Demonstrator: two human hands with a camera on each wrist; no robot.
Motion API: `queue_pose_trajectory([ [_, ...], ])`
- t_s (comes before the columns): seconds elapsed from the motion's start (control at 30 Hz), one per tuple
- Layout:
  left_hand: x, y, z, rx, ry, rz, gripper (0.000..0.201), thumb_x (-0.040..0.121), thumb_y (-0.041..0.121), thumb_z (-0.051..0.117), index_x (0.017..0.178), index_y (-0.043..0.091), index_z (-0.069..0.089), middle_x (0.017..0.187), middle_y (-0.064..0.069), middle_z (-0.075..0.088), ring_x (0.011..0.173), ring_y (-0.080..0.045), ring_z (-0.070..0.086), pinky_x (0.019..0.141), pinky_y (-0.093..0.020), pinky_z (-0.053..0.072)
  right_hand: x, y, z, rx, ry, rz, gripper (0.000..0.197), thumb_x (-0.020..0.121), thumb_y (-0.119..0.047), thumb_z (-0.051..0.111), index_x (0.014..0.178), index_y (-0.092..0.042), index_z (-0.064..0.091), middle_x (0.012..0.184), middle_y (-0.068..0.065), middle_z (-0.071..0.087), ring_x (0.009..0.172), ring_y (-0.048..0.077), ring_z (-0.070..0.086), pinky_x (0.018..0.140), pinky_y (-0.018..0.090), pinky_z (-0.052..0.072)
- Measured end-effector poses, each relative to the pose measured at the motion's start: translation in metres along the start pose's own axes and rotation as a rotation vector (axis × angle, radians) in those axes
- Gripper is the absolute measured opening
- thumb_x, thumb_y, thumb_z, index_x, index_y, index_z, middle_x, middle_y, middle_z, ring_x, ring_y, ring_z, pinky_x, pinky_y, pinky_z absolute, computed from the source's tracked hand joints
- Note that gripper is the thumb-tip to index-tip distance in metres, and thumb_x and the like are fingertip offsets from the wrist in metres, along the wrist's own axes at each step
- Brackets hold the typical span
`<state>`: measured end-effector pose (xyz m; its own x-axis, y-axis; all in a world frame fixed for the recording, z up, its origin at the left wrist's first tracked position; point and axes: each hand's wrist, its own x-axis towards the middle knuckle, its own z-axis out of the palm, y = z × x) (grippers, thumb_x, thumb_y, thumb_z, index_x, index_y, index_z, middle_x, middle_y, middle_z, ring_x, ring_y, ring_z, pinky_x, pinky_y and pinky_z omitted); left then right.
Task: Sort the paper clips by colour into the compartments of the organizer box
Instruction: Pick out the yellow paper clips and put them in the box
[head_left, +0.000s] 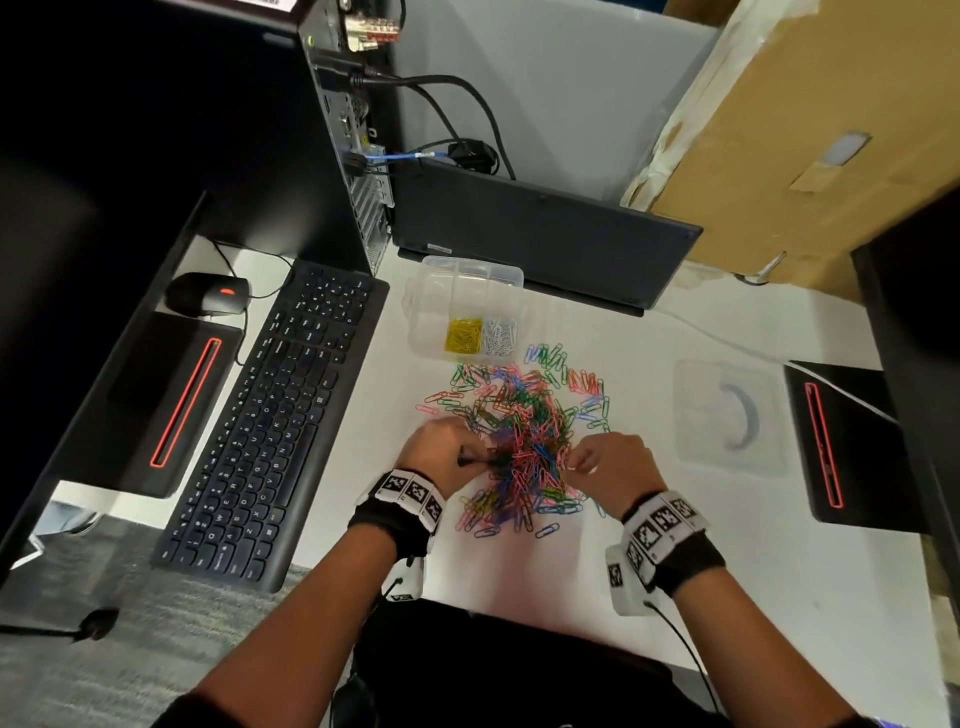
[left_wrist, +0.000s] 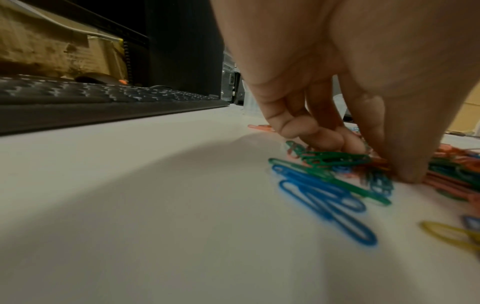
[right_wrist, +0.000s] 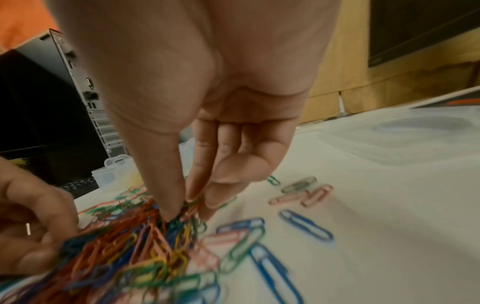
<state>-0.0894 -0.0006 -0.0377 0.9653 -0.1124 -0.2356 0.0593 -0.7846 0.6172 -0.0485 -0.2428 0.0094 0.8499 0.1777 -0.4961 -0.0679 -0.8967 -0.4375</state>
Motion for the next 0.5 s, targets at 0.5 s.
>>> queue_pose_trajectory([
  [0.5,-0.016,0.001,0.006,-0.198,0.180,-0.282,0.012,0.075,0.027,0.080,0.079,0.031,0.070,0.061,0.008,0.063,0.058,-0.005,0.059,0.065,-0.022,0.053,0.001,0.028,0.020,0.363,0.044,-0.050,0.017,0.074,-0.004,0.070,0.081,-0.018,0.077,0.063,-0.011,0.069,0.053,-0.005,0.058,0.059,0.009,0.045],
])
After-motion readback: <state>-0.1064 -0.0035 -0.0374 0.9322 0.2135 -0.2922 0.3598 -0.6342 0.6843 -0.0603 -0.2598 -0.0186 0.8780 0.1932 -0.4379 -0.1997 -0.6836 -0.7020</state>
